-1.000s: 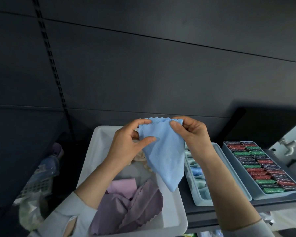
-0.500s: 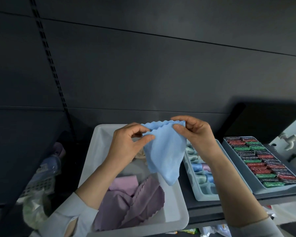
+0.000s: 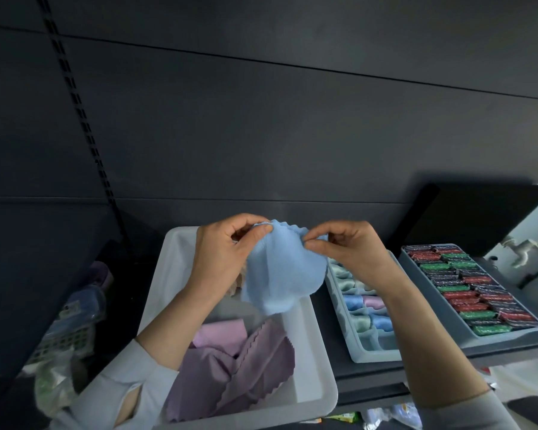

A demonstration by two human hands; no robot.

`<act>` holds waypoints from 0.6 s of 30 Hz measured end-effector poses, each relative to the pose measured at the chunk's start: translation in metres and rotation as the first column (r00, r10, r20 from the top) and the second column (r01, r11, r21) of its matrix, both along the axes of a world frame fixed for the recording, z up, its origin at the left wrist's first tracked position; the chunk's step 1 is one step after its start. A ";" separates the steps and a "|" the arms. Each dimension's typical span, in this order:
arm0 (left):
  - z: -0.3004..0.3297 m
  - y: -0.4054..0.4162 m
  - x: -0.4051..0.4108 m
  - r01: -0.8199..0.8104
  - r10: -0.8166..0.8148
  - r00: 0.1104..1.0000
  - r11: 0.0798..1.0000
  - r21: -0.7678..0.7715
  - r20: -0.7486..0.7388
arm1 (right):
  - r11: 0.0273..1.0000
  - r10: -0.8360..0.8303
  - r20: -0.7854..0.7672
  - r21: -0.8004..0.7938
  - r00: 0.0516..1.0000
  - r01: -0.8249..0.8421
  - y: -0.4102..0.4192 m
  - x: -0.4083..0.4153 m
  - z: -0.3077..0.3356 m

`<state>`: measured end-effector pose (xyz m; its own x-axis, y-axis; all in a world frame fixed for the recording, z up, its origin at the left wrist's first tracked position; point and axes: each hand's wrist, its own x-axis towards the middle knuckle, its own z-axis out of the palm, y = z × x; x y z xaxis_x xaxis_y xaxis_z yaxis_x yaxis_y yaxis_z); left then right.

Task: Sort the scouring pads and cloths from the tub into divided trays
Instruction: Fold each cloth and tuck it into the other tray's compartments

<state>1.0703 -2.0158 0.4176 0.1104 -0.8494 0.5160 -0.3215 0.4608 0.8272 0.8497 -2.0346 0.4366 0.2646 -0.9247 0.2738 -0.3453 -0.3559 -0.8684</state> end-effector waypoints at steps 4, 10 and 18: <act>0.002 -0.001 0.004 -0.039 0.039 0.998 0.999 -0.014 0.042 | 1.000 -0.010 0.070 0.025 0.997 0.008 -0.003 -0.003 0.000; 0.005 -0.005 0.015 0.028 -0.031 0.998 0.998 0.059 0.053 | 0.991 0.013 -0.030 0.137 0.999 -0.009 -0.006 -0.001 0.004; 0.007 -0.014 0.026 0.222 -0.211 0.971 0.969 0.110 -0.110 | 0.936 0.218 0.306 0.202 0.927 -0.287 0.006 0.008 0.016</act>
